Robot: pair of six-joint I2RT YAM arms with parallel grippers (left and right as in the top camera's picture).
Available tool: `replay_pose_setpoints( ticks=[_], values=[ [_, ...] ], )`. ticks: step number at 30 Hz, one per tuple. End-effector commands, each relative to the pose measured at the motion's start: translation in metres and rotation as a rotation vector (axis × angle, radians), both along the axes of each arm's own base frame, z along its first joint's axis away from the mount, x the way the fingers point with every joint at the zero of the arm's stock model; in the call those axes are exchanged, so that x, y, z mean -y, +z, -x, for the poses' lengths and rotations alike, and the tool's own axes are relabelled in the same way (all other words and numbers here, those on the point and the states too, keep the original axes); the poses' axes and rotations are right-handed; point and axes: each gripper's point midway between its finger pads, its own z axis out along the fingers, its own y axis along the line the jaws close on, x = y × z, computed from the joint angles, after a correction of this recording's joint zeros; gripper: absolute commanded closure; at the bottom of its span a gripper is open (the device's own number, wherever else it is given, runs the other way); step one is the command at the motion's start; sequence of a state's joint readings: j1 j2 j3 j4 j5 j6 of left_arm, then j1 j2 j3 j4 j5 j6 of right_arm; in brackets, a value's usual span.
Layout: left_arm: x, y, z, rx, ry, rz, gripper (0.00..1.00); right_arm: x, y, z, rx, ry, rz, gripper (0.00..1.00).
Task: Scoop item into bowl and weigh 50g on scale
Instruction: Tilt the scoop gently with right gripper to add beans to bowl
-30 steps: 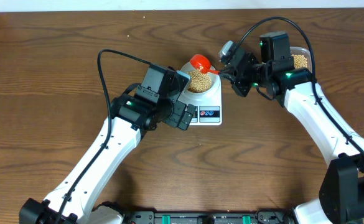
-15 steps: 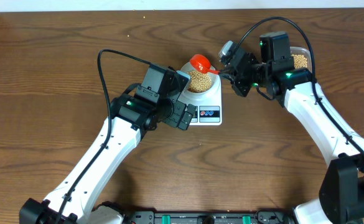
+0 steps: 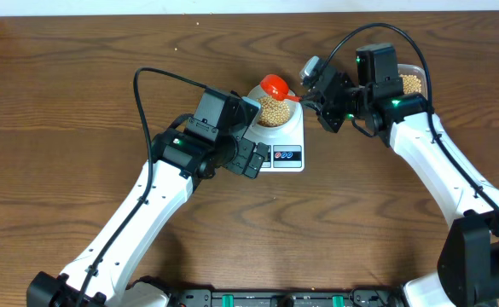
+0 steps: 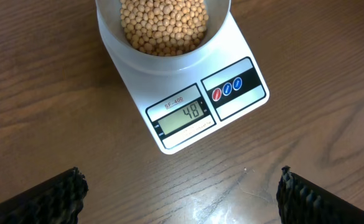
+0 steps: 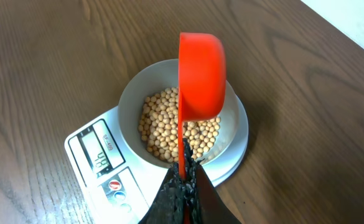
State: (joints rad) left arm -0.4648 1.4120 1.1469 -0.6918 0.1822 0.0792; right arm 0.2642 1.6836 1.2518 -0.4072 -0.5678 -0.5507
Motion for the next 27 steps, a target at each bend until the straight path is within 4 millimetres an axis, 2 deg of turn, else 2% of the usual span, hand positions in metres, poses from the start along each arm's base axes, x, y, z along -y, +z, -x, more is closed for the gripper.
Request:
replay_pose_setpoints(
  ticks=[1, 27],
  values=[
    [-0.0003, -0.0033, 0.0003, -0.011, -0.006, -0.001, 0.00, -0.0033, 0.0125, 0.0016, 0.037, 0.020, -0.006, 0.99],
    [-0.0003, -0.0033, 0.0003, -0.011, -0.006, -0.001, 0.00, -0.0032, 0.0121, 0.0020, 0.096, 0.077, 0.032, 0.99]
  ],
)
